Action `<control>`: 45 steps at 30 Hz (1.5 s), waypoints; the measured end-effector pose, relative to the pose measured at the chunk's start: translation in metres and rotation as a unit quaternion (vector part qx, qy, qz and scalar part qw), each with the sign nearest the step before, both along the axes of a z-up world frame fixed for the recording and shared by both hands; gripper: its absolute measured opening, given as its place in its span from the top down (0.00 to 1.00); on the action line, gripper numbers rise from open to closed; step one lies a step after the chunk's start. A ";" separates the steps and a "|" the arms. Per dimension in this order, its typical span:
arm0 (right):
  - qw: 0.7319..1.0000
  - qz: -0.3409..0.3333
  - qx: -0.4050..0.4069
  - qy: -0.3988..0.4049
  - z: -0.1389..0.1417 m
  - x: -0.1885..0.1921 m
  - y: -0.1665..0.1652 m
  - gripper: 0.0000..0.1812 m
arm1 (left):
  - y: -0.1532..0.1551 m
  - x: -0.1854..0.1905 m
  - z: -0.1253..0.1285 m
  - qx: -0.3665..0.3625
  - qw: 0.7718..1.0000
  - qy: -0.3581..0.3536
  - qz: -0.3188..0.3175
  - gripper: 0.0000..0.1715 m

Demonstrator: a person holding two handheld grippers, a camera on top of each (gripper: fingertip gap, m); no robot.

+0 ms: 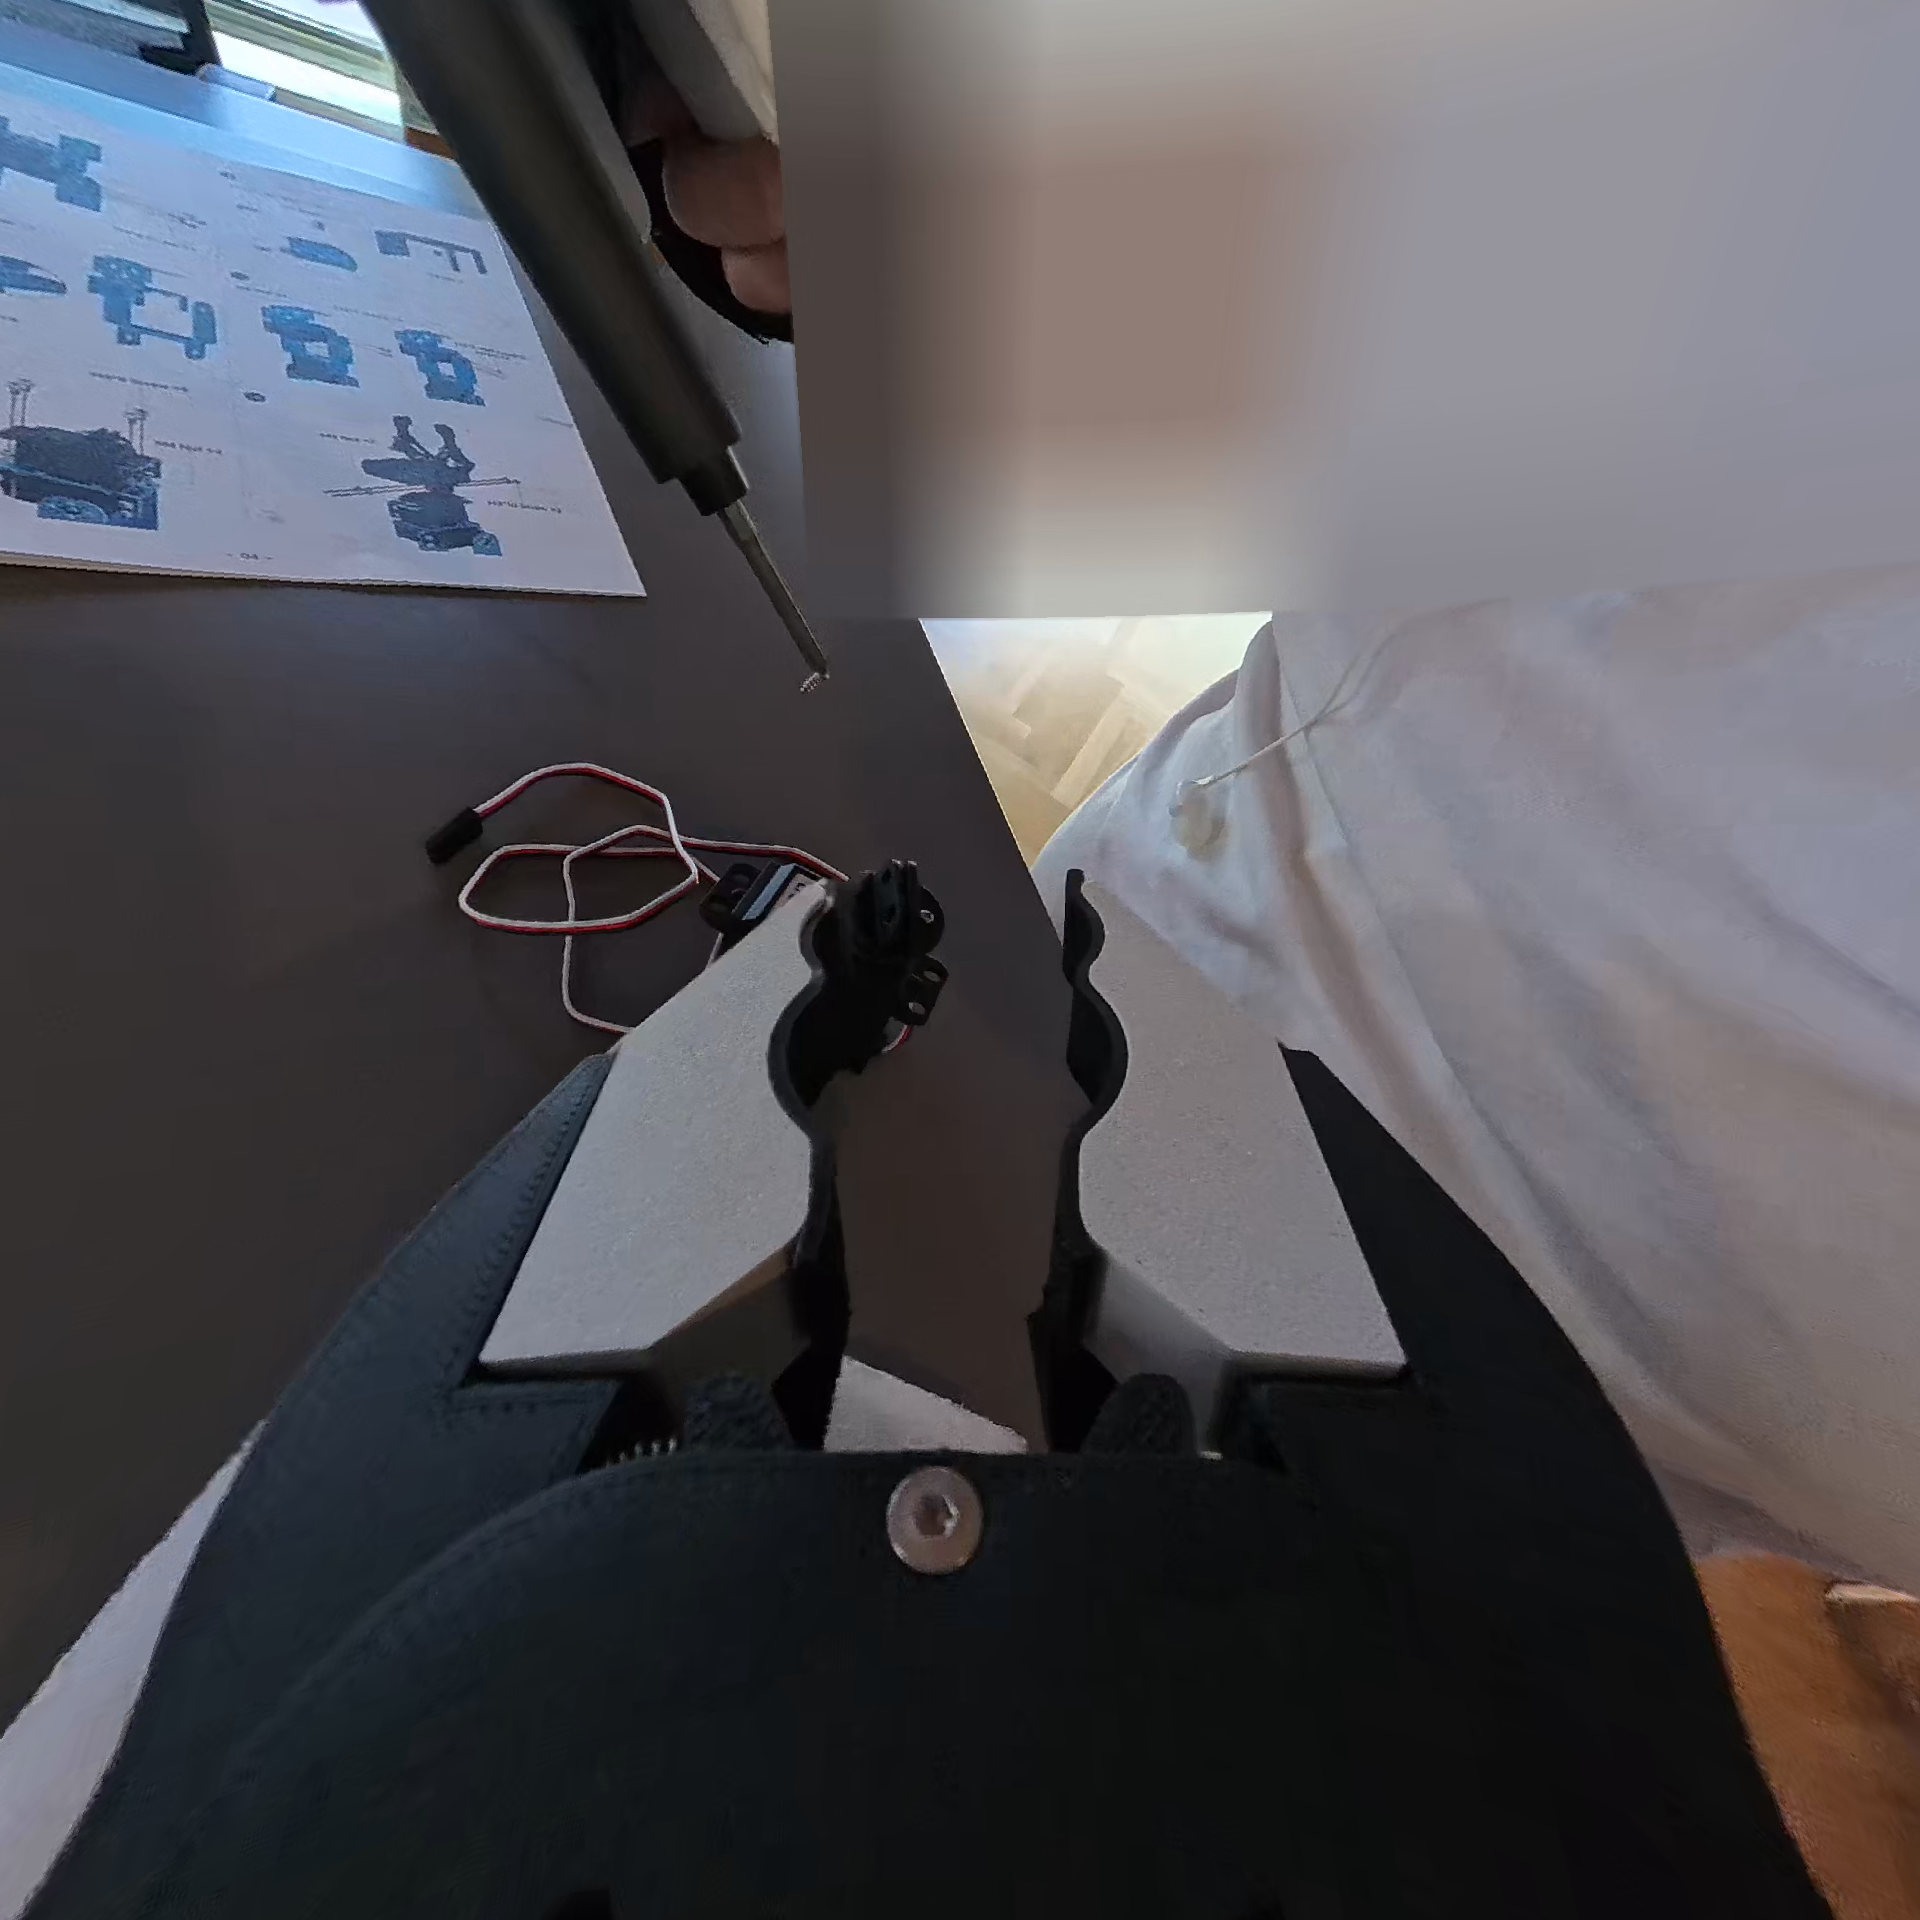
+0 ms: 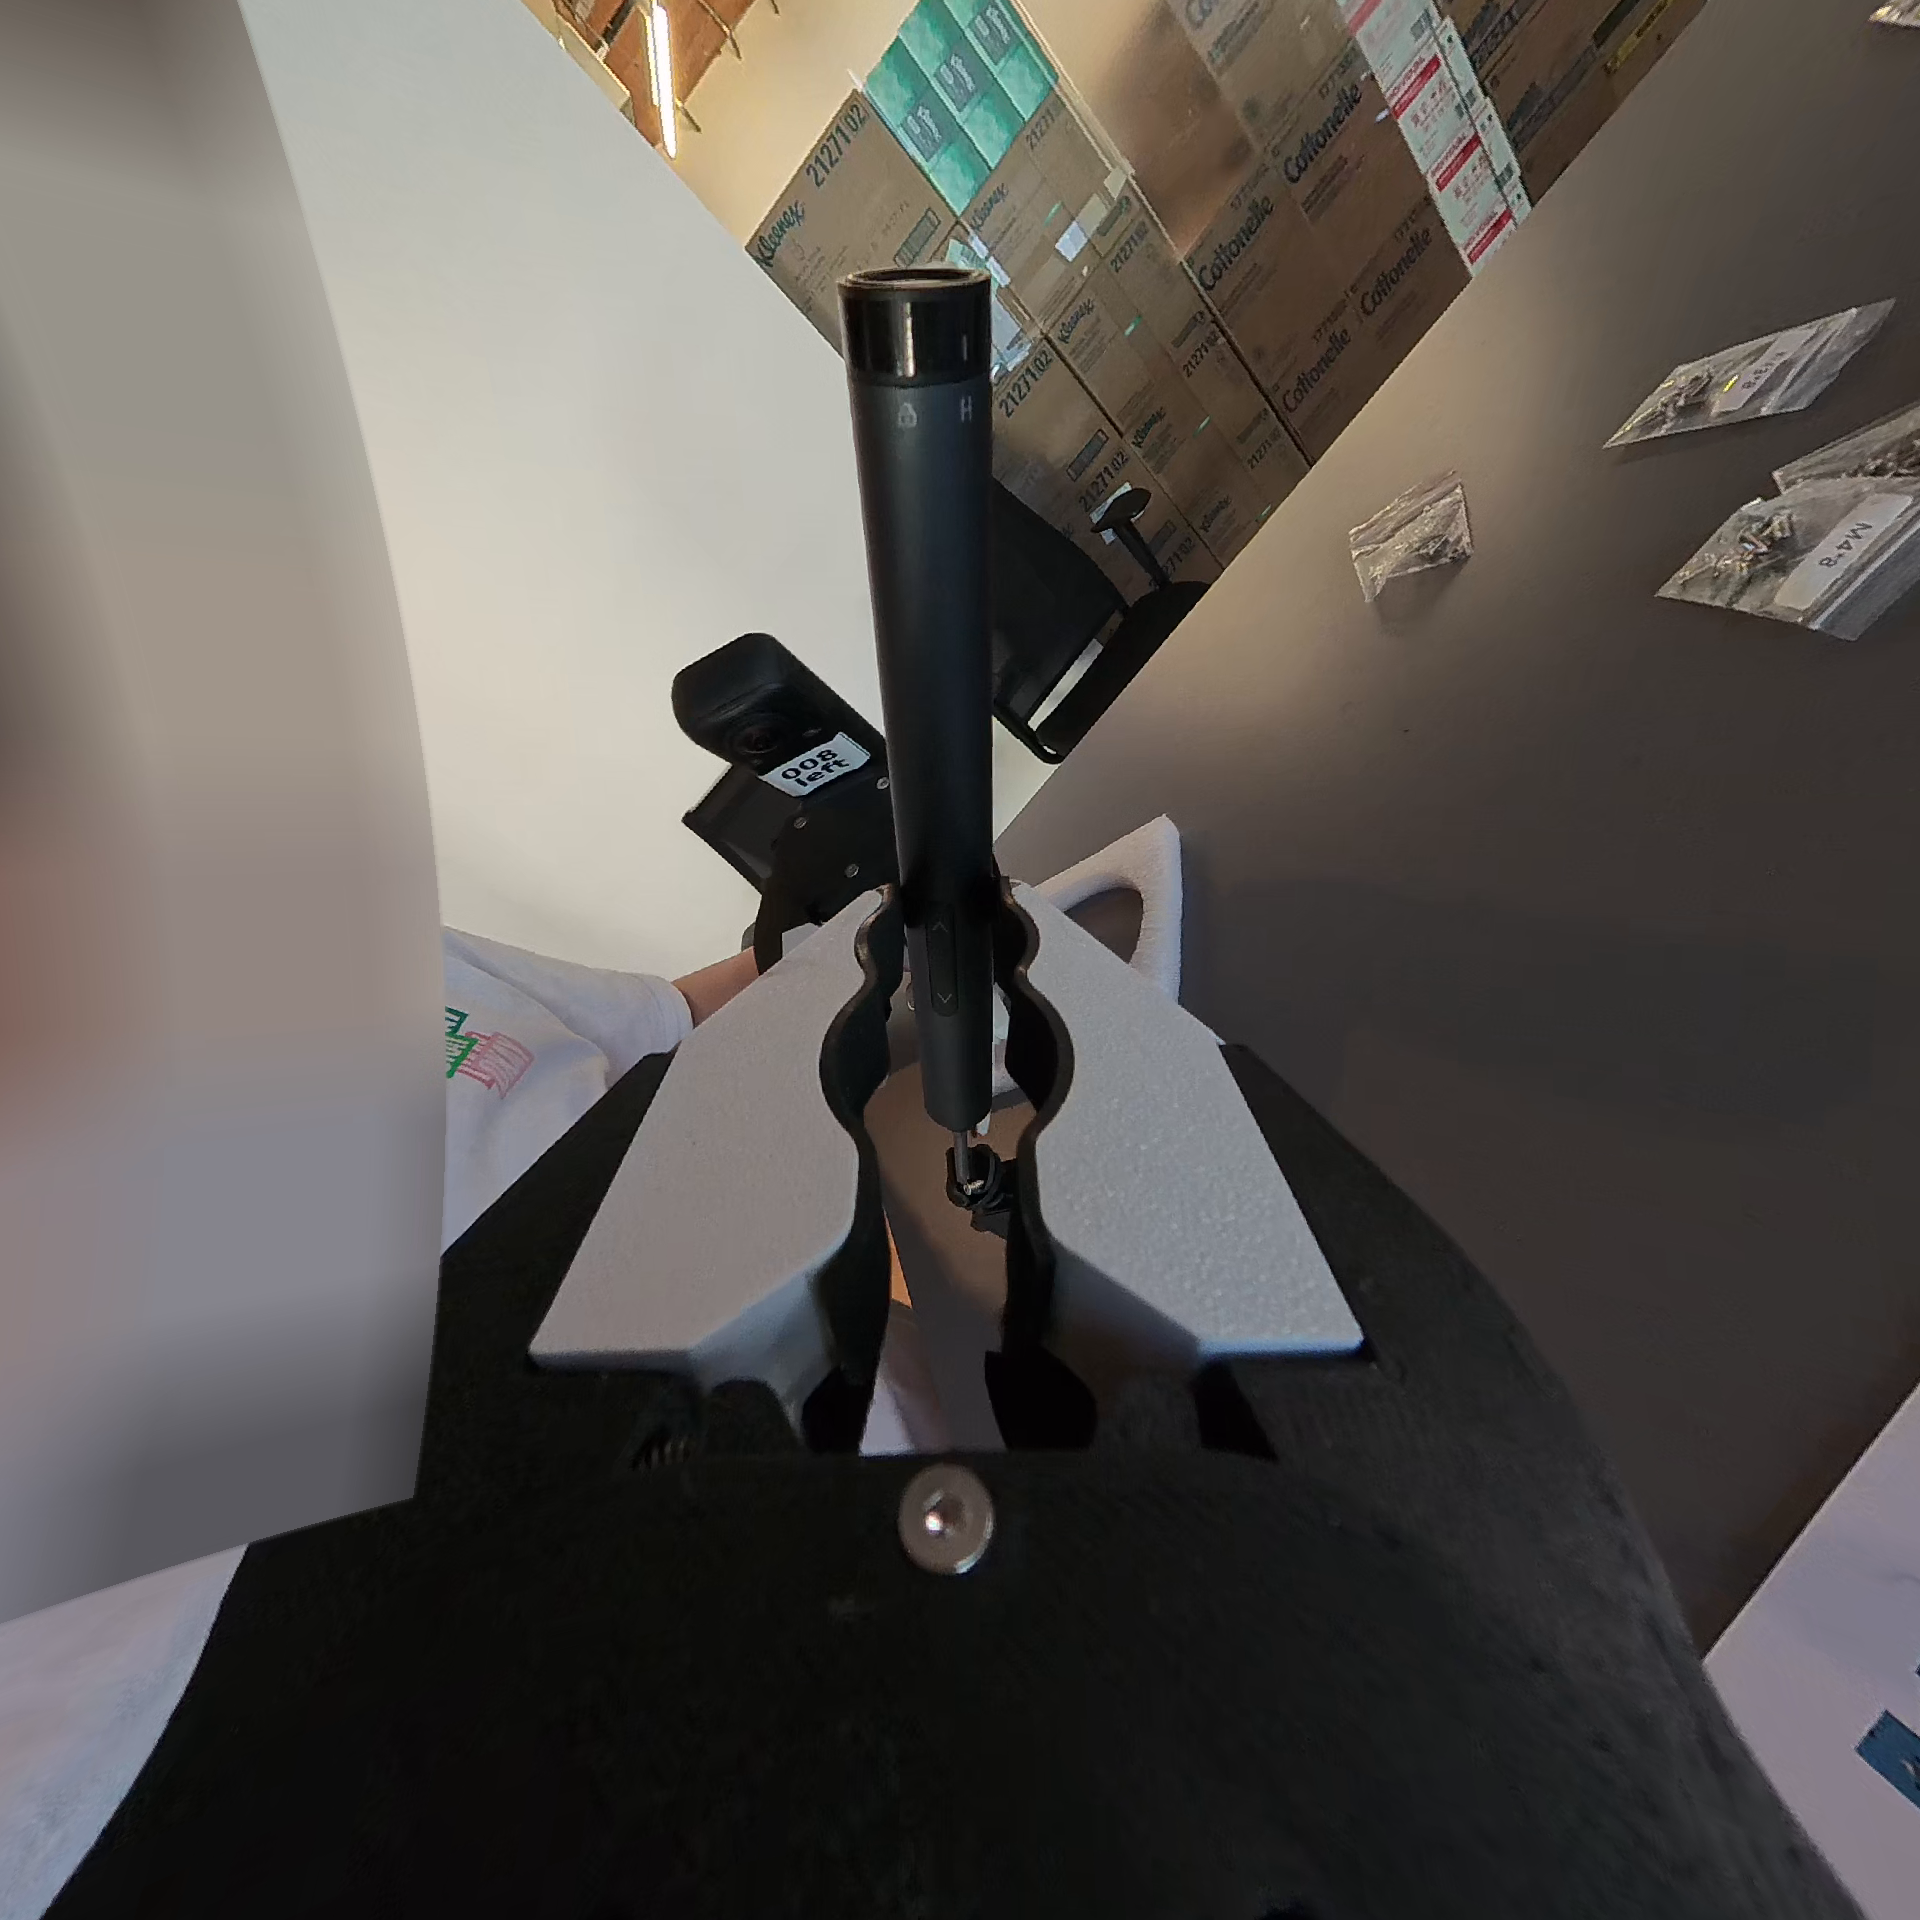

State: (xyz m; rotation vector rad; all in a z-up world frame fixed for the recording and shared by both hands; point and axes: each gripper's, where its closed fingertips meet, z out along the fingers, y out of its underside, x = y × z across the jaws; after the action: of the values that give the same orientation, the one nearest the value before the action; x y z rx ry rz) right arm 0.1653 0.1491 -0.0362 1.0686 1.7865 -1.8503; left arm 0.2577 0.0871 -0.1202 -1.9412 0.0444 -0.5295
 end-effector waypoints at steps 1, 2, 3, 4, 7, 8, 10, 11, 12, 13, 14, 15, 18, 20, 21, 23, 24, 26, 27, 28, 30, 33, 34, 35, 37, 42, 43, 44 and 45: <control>1.000 0.000 0.000 -0.001 0.000 0.000 -0.001 0.92 | 0.000 0.001 -0.001 -0.002 1.000 0.000 -0.003 0.76; 1.000 0.001 0.000 -0.001 -0.001 -0.001 -0.001 0.92 | 0.001 0.001 -0.001 -0.004 1.000 -0.003 -0.006 0.77; 1.000 0.002 0.000 -0.001 -0.001 -0.001 -0.002 0.92 | 0.001 0.002 -0.002 -0.005 1.000 -0.005 -0.008 0.77; 1.000 0.003 0.000 -0.001 -0.001 -0.001 -0.002 0.92 | 0.002 0.002 -0.002 -0.007 1.000 -0.008 -0.012 0.77; 1.000 0.004 -0.001 -0.001 0.000 -0.002 -0.003 0.92 | 0.002 0.004 -0.004 -0.015 1.000 -0.015 -0.020 0.76; 1.000 0.004 0.000 -0.001 0.000 -0.002 -0.003 0.92 | 0.002 0.004 -0.004 -0.017 0.999 -0.017 -0.022 0.76; 1.000 0.005 0.000 0.000 0.001 -0.002 -0.004 0.92 | 0.003 0.004 -0.004 -0.015 0.999 -0.019 -0.024 0.76; 1.000 0.005 0.001 0.000 0.001 -0.002 -0.004 0.92 | 0.003 0.004 -0.003 -0.014 0.999 -0.021 -0.024 0.76; 1.000 0.005 0.001 0.000 0.001 -0.002 -0.004 0.92 | 0.003 0.004 -0.003 -0.013 0.999 -0.023 -0.025 0.76; 1.000 0.006 0.001 0.001 0.001 -0.001 -0.004 0.92 | 0.003 0.004 -0.002 -0.009 0.999 -0.026 -0.025 0.76; 1.000 0.006 0.001 0.001 0.001 -0.001 -0.004 0.92 | 0.003 0.004 0.000 -0.004 0.999 -0.030 -0.025 0.76; 1.000 0.007 0.001 0.001 0.001 -0.001 -0.005 0.92 | 0.002 0.003 0.003 0.001 0.999 -0.036 -0.024 0.77; 1.000 0.007 0.002 0.000 0.001 -0.001 -0.005 0.92 | 0.000 0.000 0.010 0.010 0.999 -0.047 -0.014 0.81; 1.000 0.007 0.002 0.001 0.001 -0.001 -0.005 0.92 | 0.000 -0.007 0.010 0.001 0.999 -0.039 0.008 0.85; 1.000 0.007 0.002 0.001 0.001 -0.001 -0.004 0.92 | 0.000 -0.009 0.009 -0.008 0.999 -0.030 0.014 0.85; 1.000 0.006 0.001 0.002 0.001 -0.001 -0.004 0.92 | 0.002 -0.004 0.008 -0.016 1.000 -0.011 0.005 0.86; 1.000 0.005 0.001 0.002 0.001 -0.001 -0.003 0.92 | 0.003 -0.001 0.007 -0.020 1.000 -0.002 0.000 0.86; 1.000 0.004 0.000 0.002 0.002 -0.002 -0.003 0.92 | 0.007 0.001 0.002 -0.033 0.999 0.013 -0.003 0.86; 1.000 0.004 0.000 0.002 0.002 -0.002 -0.002 0.92 | 0.008 0.001 -0.001 -0.040 0.999 0.016 -0.004 0.86; 1.000 0.003 -0.001 0.003 0.002 -0.002 -0.002 0.92 | 0.009 0.002 -0.004 -0.046 0.999 0.014 -0.007 0.86; 1.000 0.003 -0.001 0.003 0.003 -0.002 -0.002 0.92 | 0.010 0.001 -0.007 -0.056 0.998 0.004 -0.011 0.86; 1.000 0.003 -0.001 0.005 0.003 -0.001 -0.002 0.92 | 0.011 0.001 -0.008 -0.062 0.998 -0.011 -0.015 0.87; 1.000 0.003 -0.001 0.006 0.004 0.000 -0.001 0.92 | 0.011 0.001 -0.008 -0.063 0.998 -0.017 -0.015 0.87; 1.000 0.003 -0.001 0.006 0.004 0.000 -0.001 0.92 | 0.011 0.001 -0.007 -0.065 0.997 -0.024 -0.016 0.87; 1.000 0.002 -0.003 0.007 0.004 0.000 -0.001 0.92 | 0.011 0.000 -0.007 -0.067 0.997 -0.040 -0.015 0.87; 1.000 0.001 -0.004 0.010 0.006 0.000 0.001 0.92 | 0.009 -0.001 -0.005 -0.067 0.993 -0.092 -0.021 0.86; 1.000 0.001 -0.004 0.011 0.007 0.000 0.001 0.92 | 0.009 -0.001 -0.005 -0.067 0.993 -0.095 -0.020 0.85; 1.000 0.001 -0.005 0.013 0.008 0.000 0.001 0.92 | 0.009 -0.002 -0.004 -0.067 0.993 -0.096 -0.018 0.85; 1.000 0.000 -0.005 0.013 0.008 0.000 0.002 0.92 | 0.009 -0.002 -0.004 -0.066 0.993 -0.096 -0.017 0.85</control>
State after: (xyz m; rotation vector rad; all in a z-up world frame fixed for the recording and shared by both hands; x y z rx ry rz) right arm 0.1650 0.1509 -0.0282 1.0449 1.7902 -1.8800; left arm 0.2557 0.0964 -0.1244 -2.0114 -0.0824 -0.7552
